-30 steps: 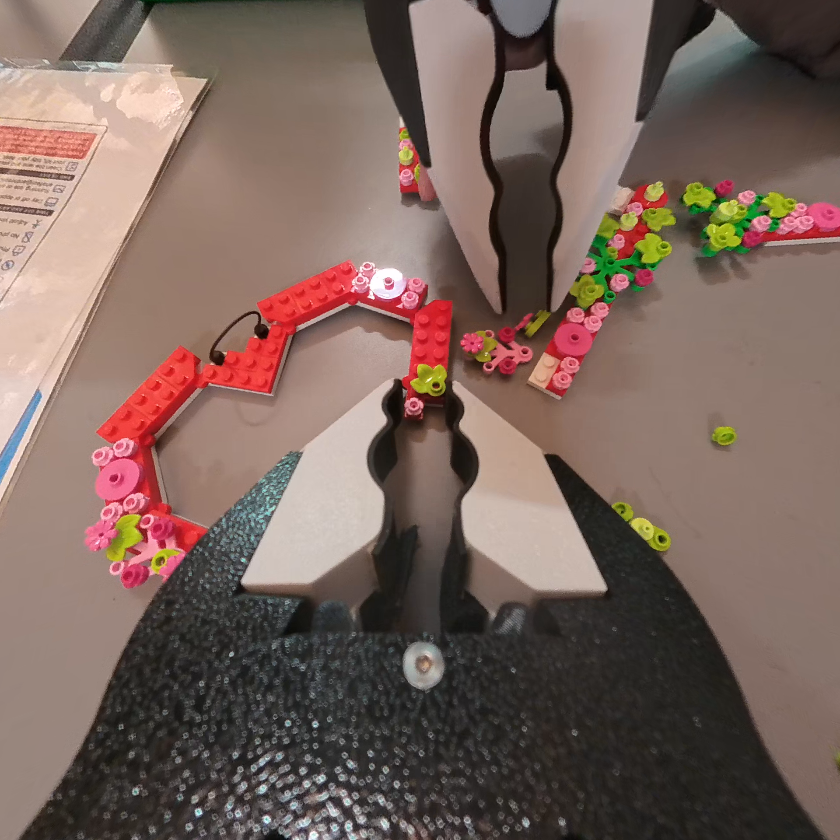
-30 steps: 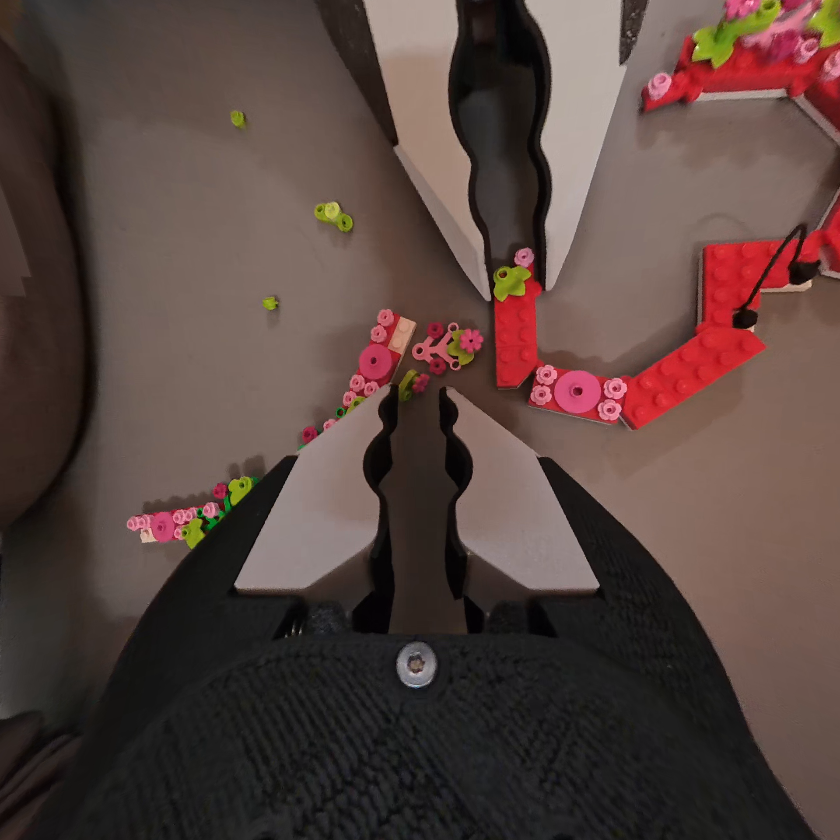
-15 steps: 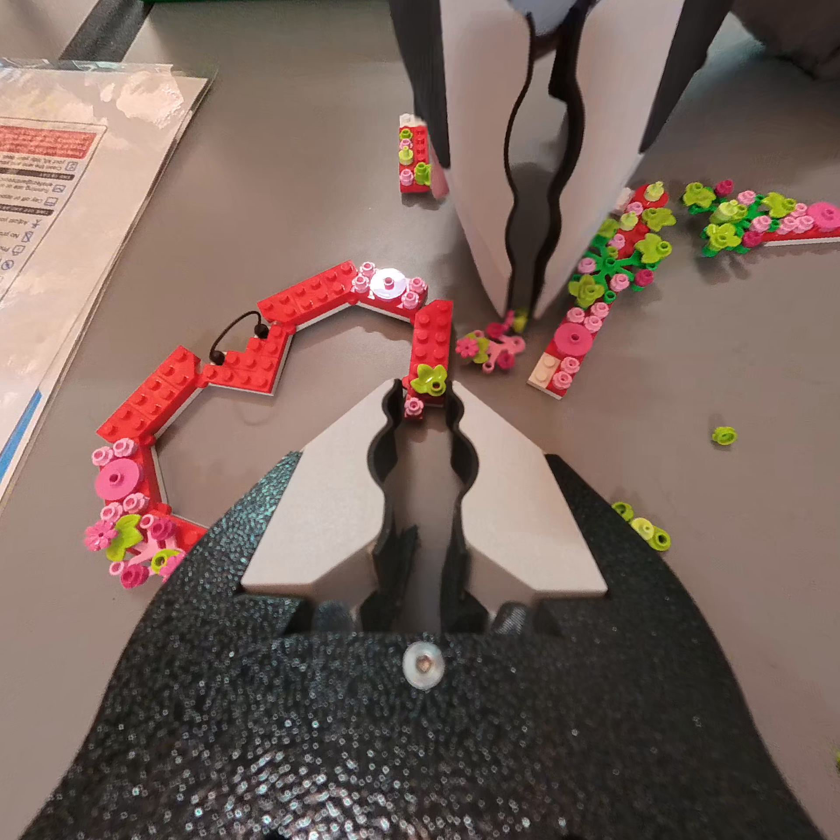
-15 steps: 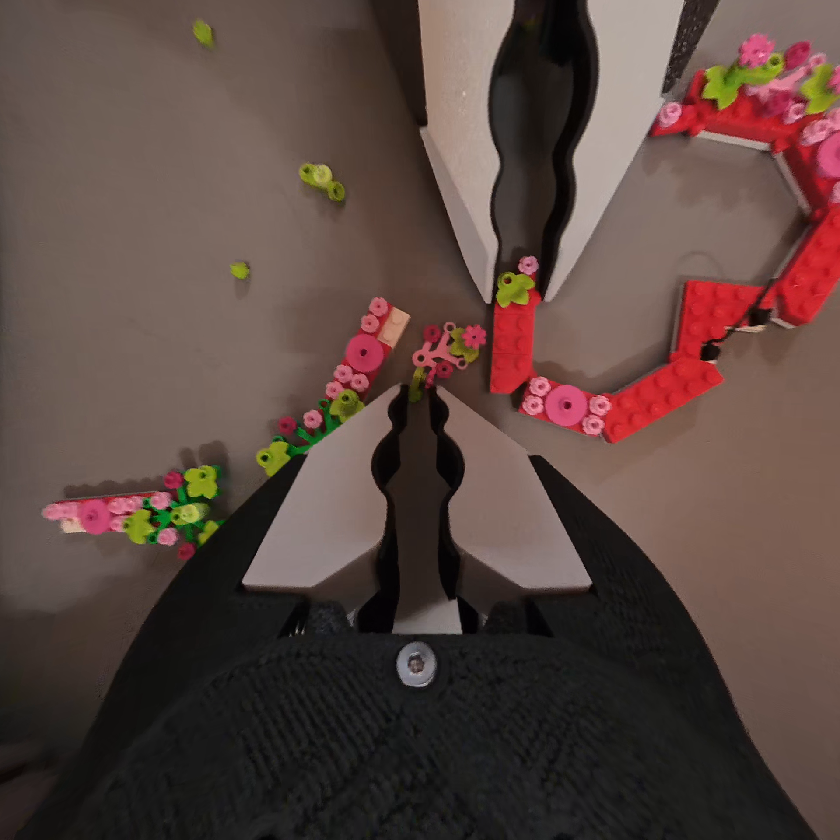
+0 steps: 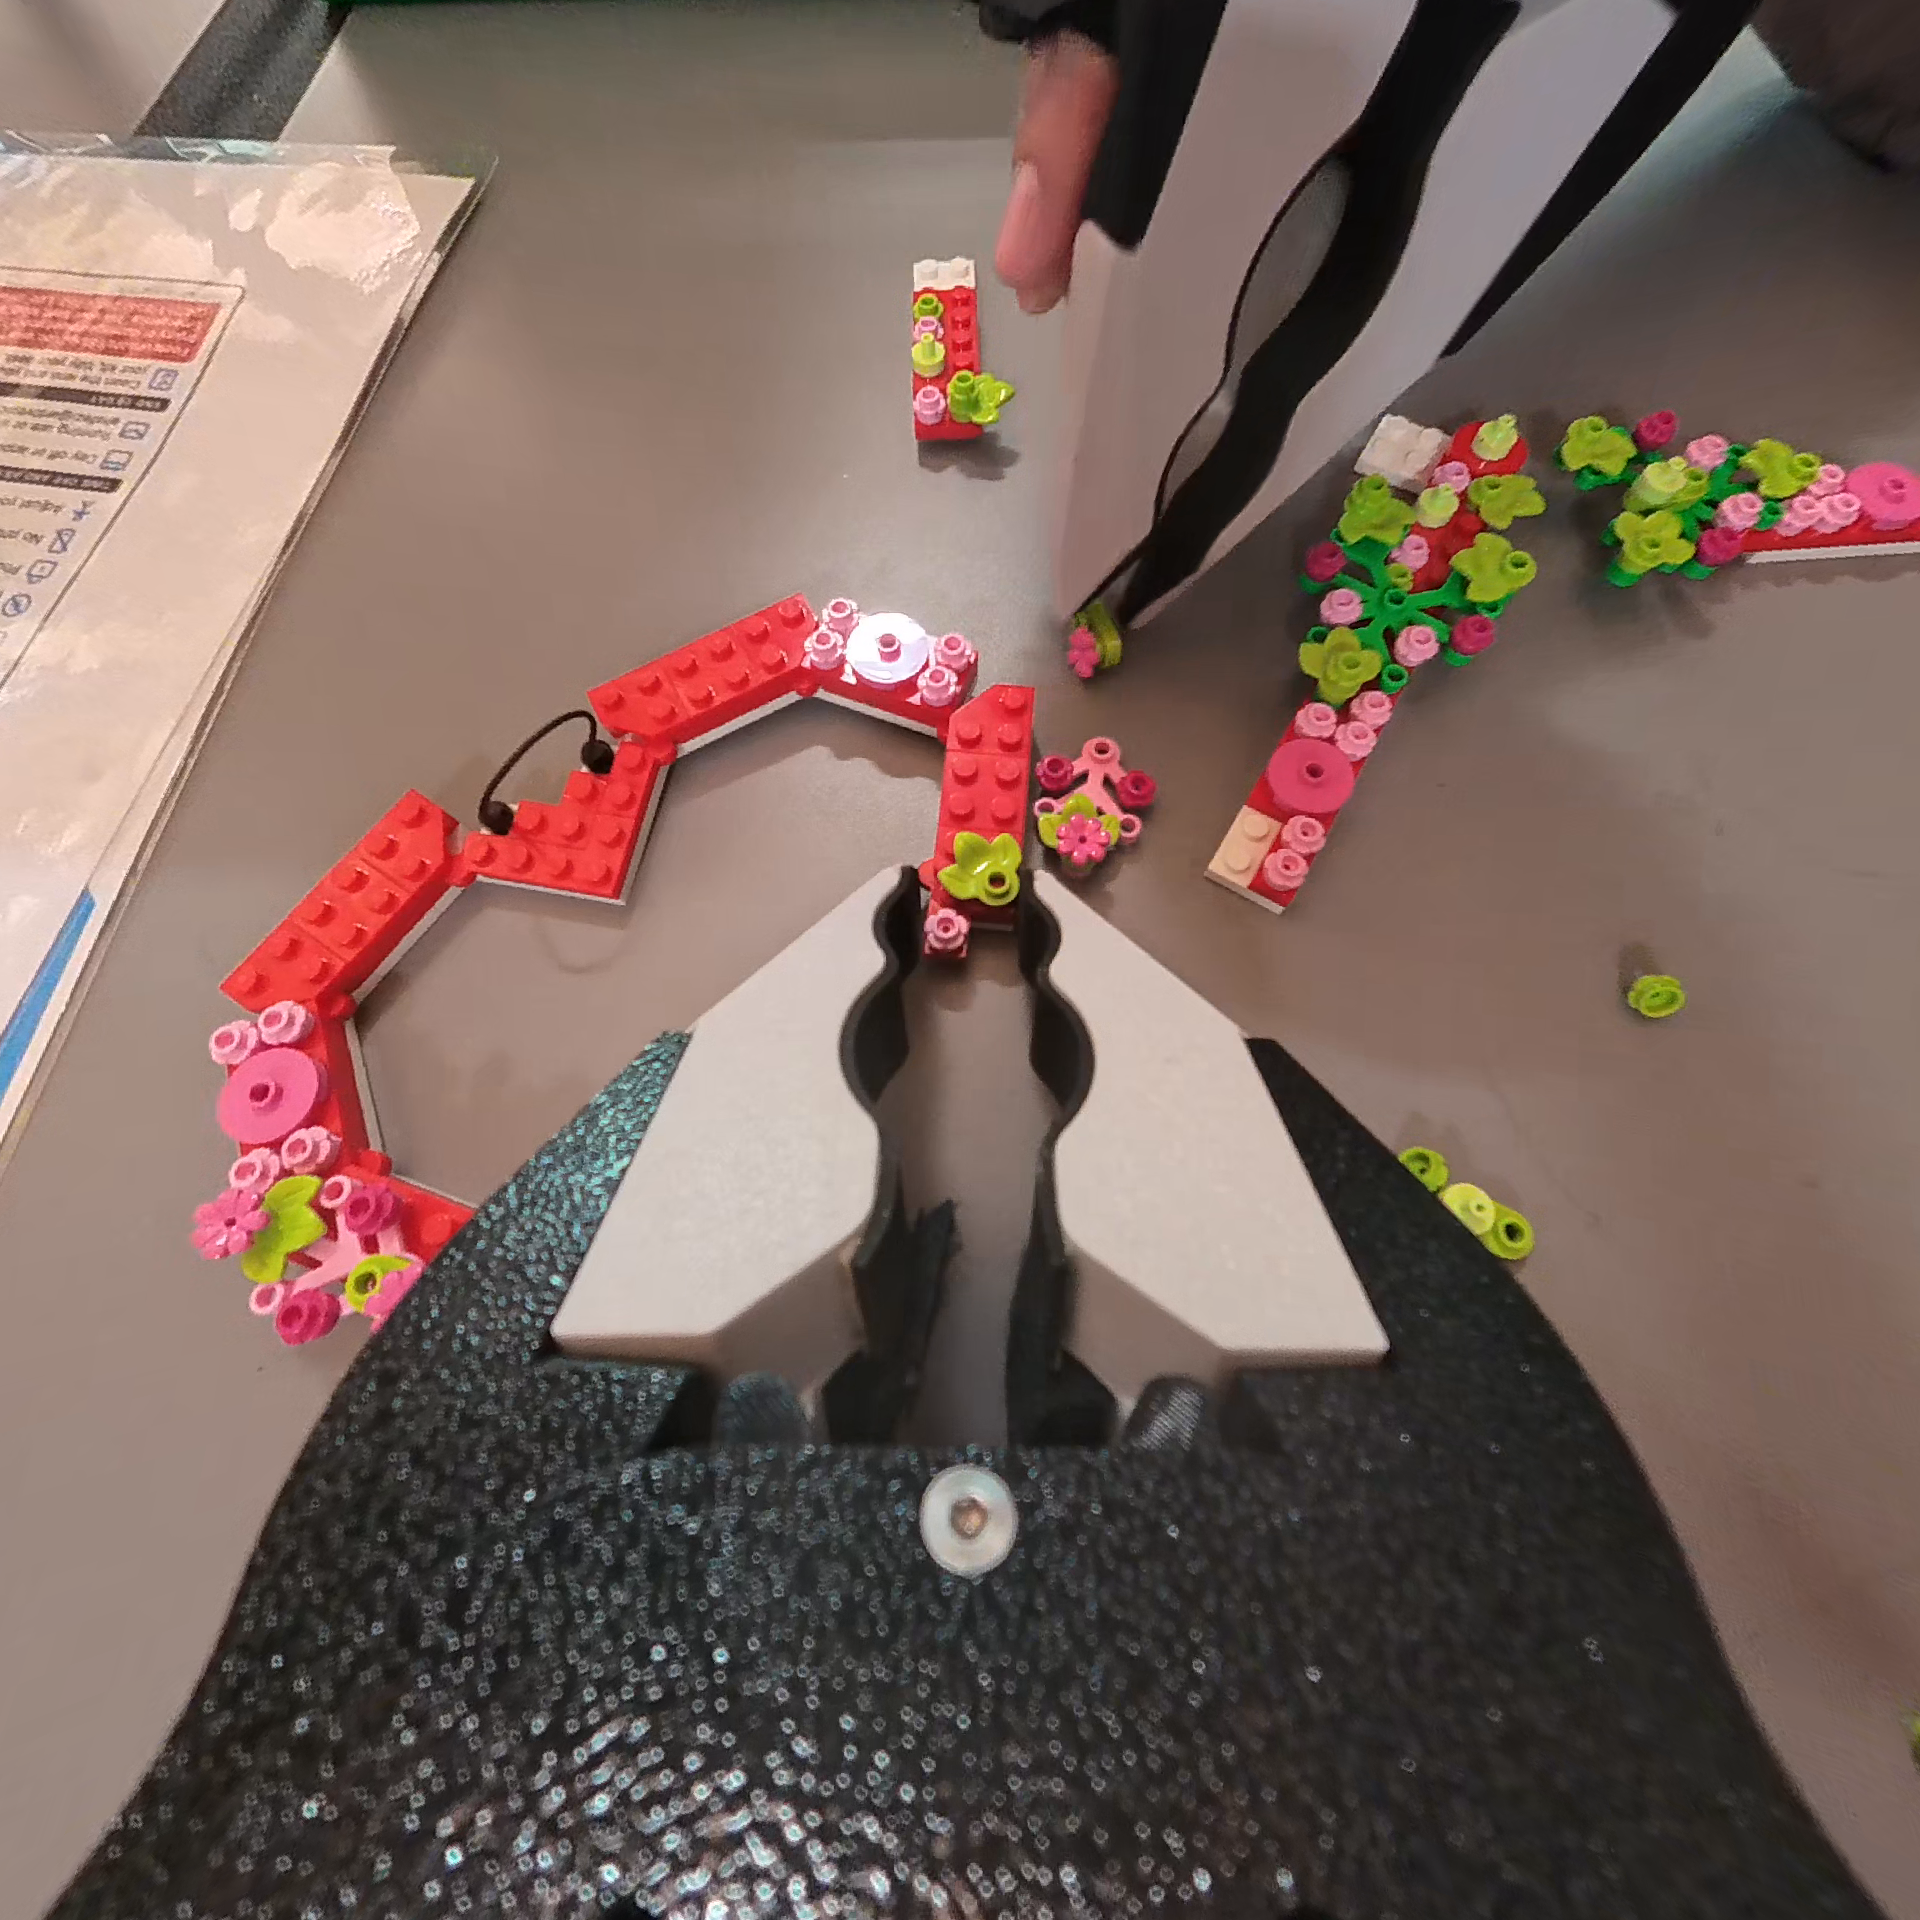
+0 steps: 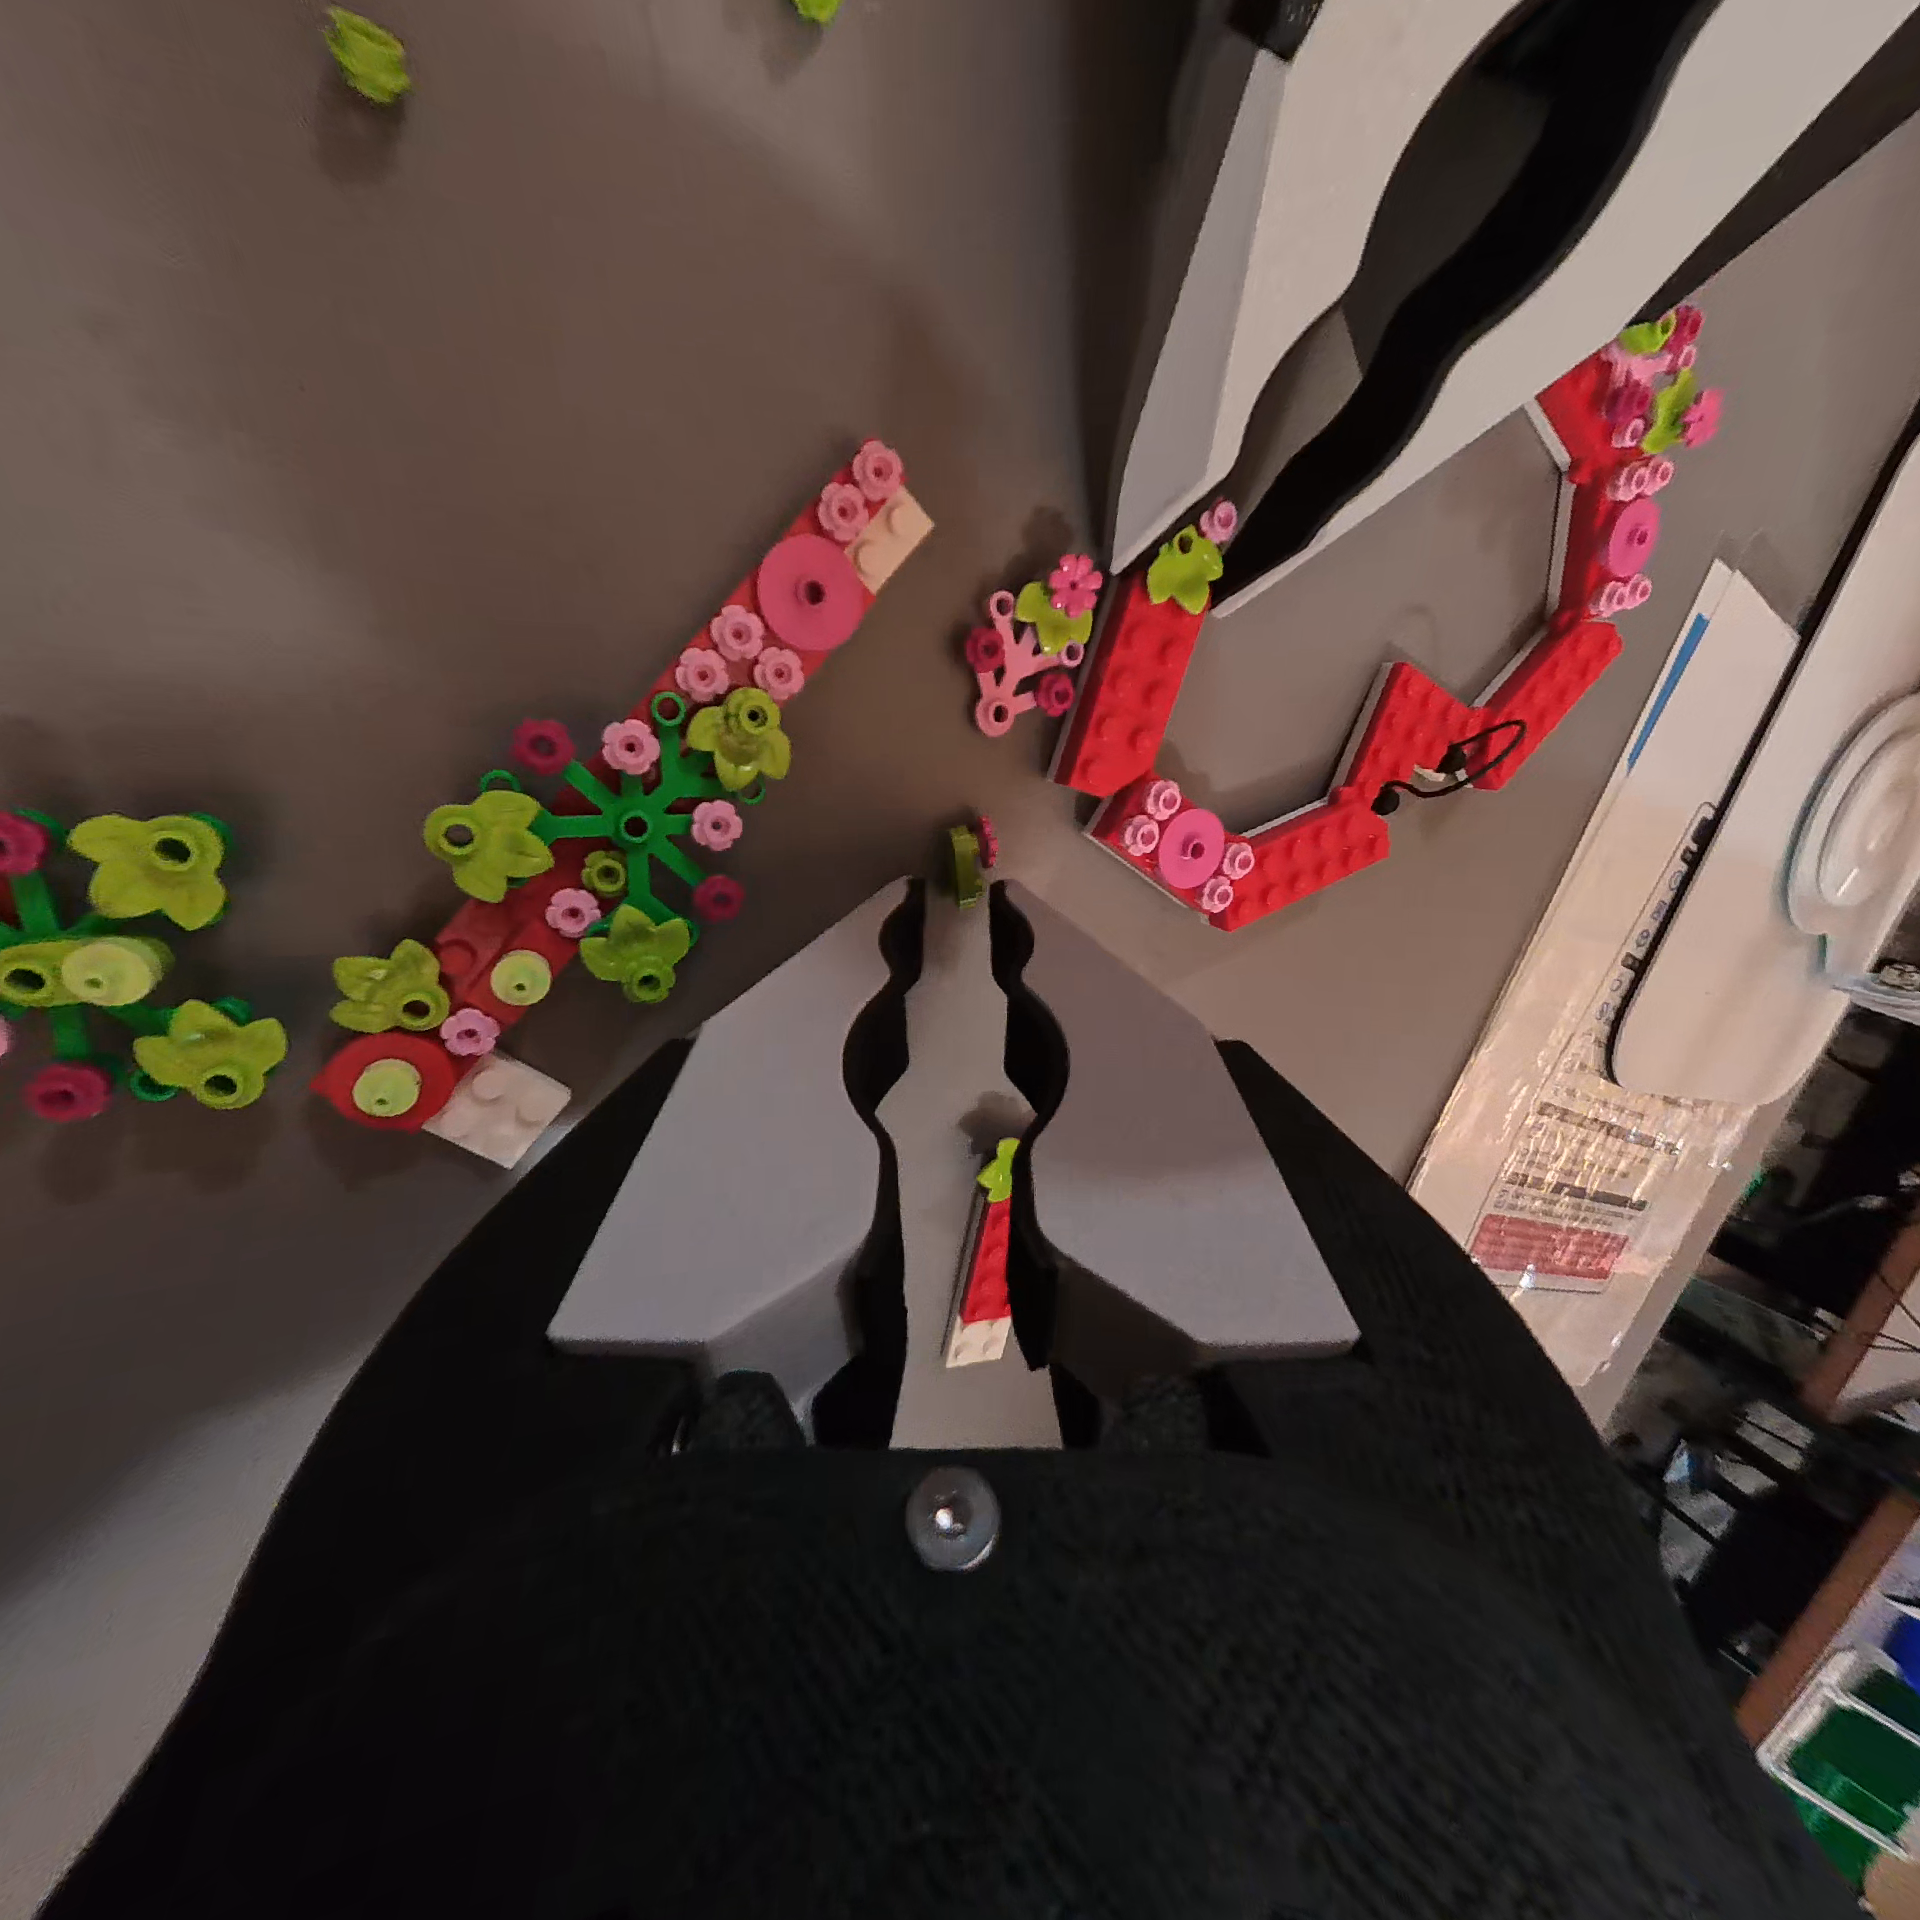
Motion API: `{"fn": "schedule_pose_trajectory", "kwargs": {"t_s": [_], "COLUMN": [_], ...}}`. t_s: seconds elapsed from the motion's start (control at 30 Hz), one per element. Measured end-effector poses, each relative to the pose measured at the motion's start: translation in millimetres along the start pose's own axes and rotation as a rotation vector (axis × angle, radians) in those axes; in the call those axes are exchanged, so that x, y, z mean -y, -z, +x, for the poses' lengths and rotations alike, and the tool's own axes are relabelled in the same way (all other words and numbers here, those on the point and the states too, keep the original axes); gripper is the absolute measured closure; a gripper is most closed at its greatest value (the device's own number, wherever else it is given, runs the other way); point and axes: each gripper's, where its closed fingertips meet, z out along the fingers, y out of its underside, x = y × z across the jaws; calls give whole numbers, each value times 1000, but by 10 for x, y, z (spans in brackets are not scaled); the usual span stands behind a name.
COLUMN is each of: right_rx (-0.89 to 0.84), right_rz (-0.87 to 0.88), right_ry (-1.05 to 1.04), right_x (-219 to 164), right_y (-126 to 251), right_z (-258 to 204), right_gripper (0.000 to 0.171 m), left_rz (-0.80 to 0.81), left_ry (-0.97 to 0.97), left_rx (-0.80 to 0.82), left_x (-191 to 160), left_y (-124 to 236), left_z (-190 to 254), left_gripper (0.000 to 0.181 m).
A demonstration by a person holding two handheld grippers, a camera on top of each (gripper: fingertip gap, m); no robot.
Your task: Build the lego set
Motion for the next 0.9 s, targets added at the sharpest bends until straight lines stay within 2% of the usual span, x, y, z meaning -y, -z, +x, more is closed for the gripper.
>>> {"fn": "schedule_pose_trajectory", "kwargs": {"t_s": [0.07,0.23,0.4,0.57,0.77,0.9], "right_rx": [14,68,32,-14,-166,-469], "right_rz": [10,118,58,90,94,109], "right_ry": [-15,-88,-78,-37,48,188], "right_x": [5,117,-10,39,73,187], "right_y": [25,103,-18,6,64,244], "right_z": [-17,-50,3,40,198,548], "right_gripper": [156,157,166,170,170,170], "left_rz": [0,0,0,0,53,229], "left_ry": [0,0,0,1,5,150], "left_rx": [0,0,-1,-1,33,28], "left_x": [0,-2,-2,-3,58,287], "left_y": [0,0,1,0,53,264], "left_z": [-1,-2,-2,-5,-52,-156], "left_gripper": [165,164,164,164,162,149]}}
